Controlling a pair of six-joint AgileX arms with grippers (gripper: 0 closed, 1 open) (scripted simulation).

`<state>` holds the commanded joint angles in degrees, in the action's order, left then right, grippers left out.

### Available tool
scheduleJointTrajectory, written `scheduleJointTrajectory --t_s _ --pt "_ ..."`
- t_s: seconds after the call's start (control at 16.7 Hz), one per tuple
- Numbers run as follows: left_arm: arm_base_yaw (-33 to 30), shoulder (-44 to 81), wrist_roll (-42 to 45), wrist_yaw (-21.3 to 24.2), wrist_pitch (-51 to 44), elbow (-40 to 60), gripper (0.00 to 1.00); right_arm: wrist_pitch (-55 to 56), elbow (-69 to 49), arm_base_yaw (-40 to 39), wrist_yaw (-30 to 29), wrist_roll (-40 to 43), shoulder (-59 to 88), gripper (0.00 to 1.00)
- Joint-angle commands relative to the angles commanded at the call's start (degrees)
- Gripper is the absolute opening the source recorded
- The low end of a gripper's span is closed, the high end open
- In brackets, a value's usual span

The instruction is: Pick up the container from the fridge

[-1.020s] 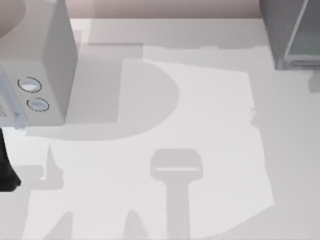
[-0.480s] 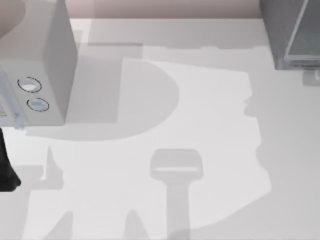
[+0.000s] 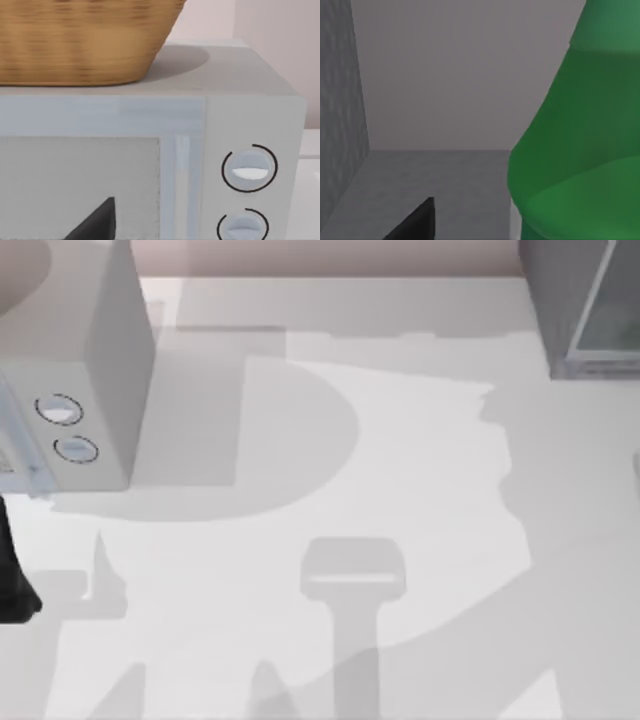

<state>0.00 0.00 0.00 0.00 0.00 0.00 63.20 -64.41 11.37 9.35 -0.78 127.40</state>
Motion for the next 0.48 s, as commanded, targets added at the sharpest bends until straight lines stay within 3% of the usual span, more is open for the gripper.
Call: scheduleJointTrajectory --t_s 0.24,0.48 --pt "0.00 0.00 0.00 0.00 0.00 0.00 1.00 -0.16 -0.21 -0.04 -0.04 0.00 0.09 1.00" --pt "0.00 0.00 0.00 0.00 0.00 0.00 1.00 -0.16 -0.21 -0.04 -0.04 0.00 0.09 0.70"
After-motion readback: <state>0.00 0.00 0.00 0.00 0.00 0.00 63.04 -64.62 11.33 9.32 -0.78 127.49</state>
